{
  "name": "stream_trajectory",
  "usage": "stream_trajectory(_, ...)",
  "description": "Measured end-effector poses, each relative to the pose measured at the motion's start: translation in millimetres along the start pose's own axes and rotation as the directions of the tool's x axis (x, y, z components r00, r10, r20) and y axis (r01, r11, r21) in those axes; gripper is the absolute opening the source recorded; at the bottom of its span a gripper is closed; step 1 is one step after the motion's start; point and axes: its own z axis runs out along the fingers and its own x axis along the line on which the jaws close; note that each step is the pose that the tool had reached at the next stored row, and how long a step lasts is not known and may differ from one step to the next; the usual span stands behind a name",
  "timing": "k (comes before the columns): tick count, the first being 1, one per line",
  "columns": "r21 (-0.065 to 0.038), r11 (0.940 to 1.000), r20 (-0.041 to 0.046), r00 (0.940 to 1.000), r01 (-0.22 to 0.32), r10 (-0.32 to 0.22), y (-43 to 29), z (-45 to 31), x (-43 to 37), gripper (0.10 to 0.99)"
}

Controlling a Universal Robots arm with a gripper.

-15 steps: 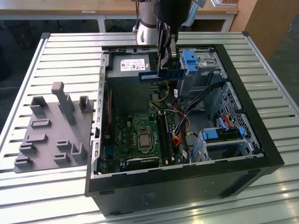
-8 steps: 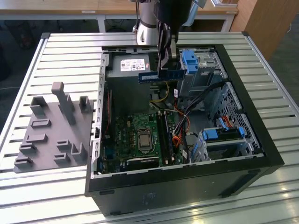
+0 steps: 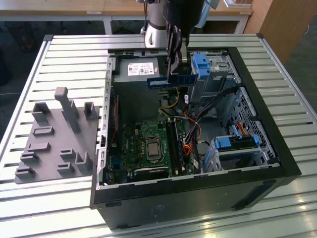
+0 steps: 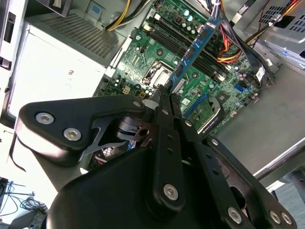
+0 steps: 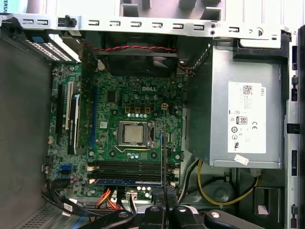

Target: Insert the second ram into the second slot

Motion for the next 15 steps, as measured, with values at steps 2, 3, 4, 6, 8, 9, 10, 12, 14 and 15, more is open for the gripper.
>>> stream_trajectory(2,0.000,1.0000,0.0000,1.0000,0.000,0.000,0.0,0.0,0.5,0.129)
stream_trajectory(3,0.000,1.0000,0.0000,1.0000,0.000,0.000,0.0,0.0,0.7,0.129)
stream_trajectory(4,0.000,1.0000,0.0000,1.0000,0.000,0.000,0.0,0.0,0.9,0.129)
stream_trajectory(6,0.000,1.0000,0.0000,1.0000,0.000,0.000,0.0,0.0,1.5,0.129)
stream_trajectory(8,0.000,1.0000,0.0000,1.0000,0.000,0.000,0.0,0.0,2.1,0.129)
stream_trajectory(9,0.000,1.0000,0.0000,1.0000,0.000,0.000,0.0,0.0,2.4,0.129)
stream_trajectory(10,0.000,1.0000,0.0000,1.0000,0.000,0.000,0.1,0.0,2.8,0.129)
stream_trajectory(12,0.000,1.0000,0.0000,1.0000,0.000,0.000,0.1,-0.1,3.5,0.129)
stream_trajectory(14,0.000,1.0000,-0.0001,1.0000,0.000,0.000,0.1,-0.1,4.1,0.129)
stream_trajectory(15,0.000,1.0000,0.0000,1.0000,0.000,0.000,0.1,-0.1,4.4,0.129)
